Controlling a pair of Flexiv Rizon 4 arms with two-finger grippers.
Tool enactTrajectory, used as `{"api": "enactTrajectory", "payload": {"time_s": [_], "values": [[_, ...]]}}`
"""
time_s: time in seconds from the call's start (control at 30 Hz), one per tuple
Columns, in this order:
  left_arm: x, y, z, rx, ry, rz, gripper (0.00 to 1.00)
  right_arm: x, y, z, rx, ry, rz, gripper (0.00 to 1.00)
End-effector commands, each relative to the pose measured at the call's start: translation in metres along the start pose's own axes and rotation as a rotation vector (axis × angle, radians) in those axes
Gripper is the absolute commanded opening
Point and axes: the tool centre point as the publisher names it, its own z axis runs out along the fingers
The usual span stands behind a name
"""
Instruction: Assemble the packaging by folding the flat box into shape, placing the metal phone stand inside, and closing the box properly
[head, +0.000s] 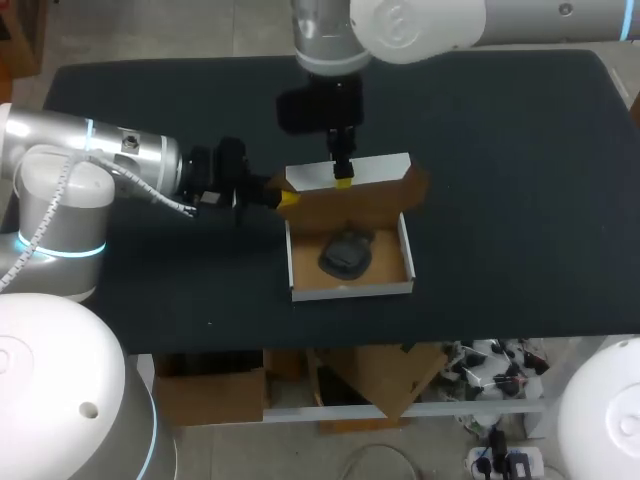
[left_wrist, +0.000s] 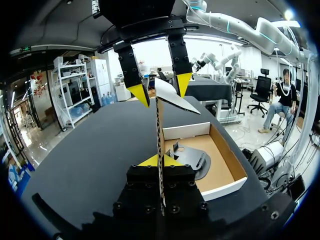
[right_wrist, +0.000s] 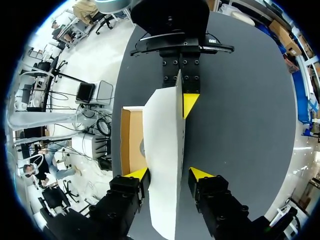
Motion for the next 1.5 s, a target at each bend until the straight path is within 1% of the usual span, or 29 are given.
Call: {"api": "enactTrajectory", "payload": {"time_s": [0.03,0.27,0.33,0.47,0.5,0.53,0.57,0.6,0.67,0.7,0.73,0.77,0.9,0.97,1.13,1.5], "values": [[0.002,0.001,0.002,0.0,0.004,0.0,0.0,0.0,0.0,0.0,-0.001,-0.003,0.001,0.5],[0.002,0.001,0.002,0.0,0.004,0.0,0.0,0.0,-0.001,0.0,-0.01,0.002,0.002,0.45],[0.002,0.001,0.002,0.0,0.004,0.0,0.0,-0.001,-0.001,0.001,-0.013,0.006,0.002,0.43],[0.002,0.001,0.002,0.0,0.004,0.0,0.0,-0.001,-0.001,0.002,-0.015,0.011,0.001,0.34],[0.002,0.001,0.002,0.0,0.004,0.0,0.0,-0.001,-0.001,0.002,-0.016,0.011,0.001,0.34],[0.002,0.001,0.002,0.0,0.004,0.0,0.0,-0.001,-0.001,0.002,-0.016,0.01,0.0,0.35],[0.002,0.001,0.002,0.0,0.004,0.0,0.0,0.0,-0.001,0.001,-0.02,0.009,-0.001,0.4],[0.002,0.001,0.002,0.0,0.004,0.0,0.0,0.0,-0.001,0.0,-0.023,0.007,-0.004,0.47],[0.002,0.001,0.002,0.0,0.004,0.0,0.0,0.002,-0.002,-0.003,-0.035,0.0,-0.016,0.54],[0.002,0.001,0.002,0.0,0.004,0.0,0.0,0.003,-0.001,-0.006,-0.037,-0.003,-0.02,0.61],[0.002,0.001,0.002,0.0,0.004,0.0,0.0,0.003,-0.001,-0.007,-0.037,-0.005,-0.021,0.61],[0.002,0.001,0.002,0.0,0.004,0.0,0.0,0.005,-0.001,-0.01,-0.039,-0.013,-0.026,0.65],[0.002,0.001,0.002,0.0,0.004,0.0,0.0,0.008,-0.001,-0.022,-0.042,-0.034,-0.037,0.73],[0.002,0.001,0.002,0.0,0.004,0.0,0.0,0.009,-0.001,-0.026,-0.039,-0.043,-0.035,0.75],[0.002,0.001,0.002,0.0,0.004,0.0,0.0,0.008,-0.005,-0.034,-0.052,-0.054,-0.032,0.76],[0.002,0.001,0.002,0.0,0.004,0.0,0.0,-0.001,-0.012,-0.054,-0.079,-0.072,-0.027,0.73]]}}
